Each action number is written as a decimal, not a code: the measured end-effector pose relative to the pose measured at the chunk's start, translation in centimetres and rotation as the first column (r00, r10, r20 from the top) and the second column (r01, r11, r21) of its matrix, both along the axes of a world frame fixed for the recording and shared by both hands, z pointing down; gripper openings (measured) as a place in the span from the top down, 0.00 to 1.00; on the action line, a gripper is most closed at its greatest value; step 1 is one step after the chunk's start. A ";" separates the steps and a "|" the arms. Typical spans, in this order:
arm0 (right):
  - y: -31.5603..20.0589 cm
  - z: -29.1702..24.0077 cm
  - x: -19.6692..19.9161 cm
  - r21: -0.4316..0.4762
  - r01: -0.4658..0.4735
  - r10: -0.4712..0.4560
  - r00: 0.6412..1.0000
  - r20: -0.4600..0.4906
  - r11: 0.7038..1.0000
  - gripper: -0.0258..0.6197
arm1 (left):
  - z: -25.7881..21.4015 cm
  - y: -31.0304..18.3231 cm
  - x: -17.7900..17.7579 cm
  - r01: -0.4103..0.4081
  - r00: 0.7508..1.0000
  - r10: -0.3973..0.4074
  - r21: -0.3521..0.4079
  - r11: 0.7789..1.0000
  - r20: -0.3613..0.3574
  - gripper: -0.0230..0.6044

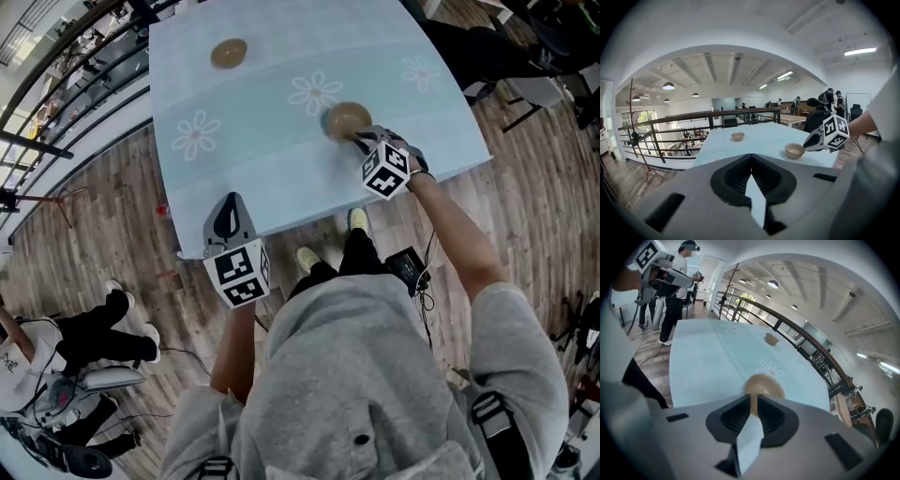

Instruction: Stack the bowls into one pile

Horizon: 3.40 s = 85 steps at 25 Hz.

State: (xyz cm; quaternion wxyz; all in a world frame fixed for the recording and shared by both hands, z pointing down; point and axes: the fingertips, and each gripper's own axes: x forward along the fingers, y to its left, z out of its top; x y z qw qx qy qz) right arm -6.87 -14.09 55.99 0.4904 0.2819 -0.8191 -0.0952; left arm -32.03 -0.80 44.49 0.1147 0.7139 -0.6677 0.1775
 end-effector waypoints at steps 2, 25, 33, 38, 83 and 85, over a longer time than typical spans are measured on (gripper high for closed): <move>0.3 -1.0 0.0 0.031 0.000 0.000 1.000 0.012 1.000 0.91 | 0.0 -0.2 -0.2 -0.005 1.000 0.005 0.002 1.000 0.002 0.93; -4.9 -7.3 2.9 0.059 -0.048 0.035 0.976 0.216 0.997 0.91 | -1.9 -12.1 2.8 -0.059 0.993 0.057 0.019 0.998 0.101 0.93; -9.6 -6.7 4.6 0.039 -0.058 0.046 0.966 0.254 0.998 0.92 | -1.8 -18.1 4.4 -0.079 0.984 0.079 -0.001 0.997 0.161 0.93; -10.9 -5.9 4.7 0.025 -0.029 0.022 0.969 0.247 0.999 0.91 | -0.8 -21.1 4.4 -0.091 0.972 0.097 -0.034 0.995 0.214 0.93; -20.0 1.4 6.6 -0.164 -0.077 0.112 0.969 0.220 0.984 0.91 | 13.9 -43.6 -2.5 -0.120 0.869 0.260 -0.329 0.937 0.422 0.78; -20.1 1.6 6.7 -0.165 -0.080 0.115 0.970 0.214 0.983 0.91 | 14.2 -43.8 -2.9 -0.113 0.866 0.258 -0.335 0.935 0.428 0.78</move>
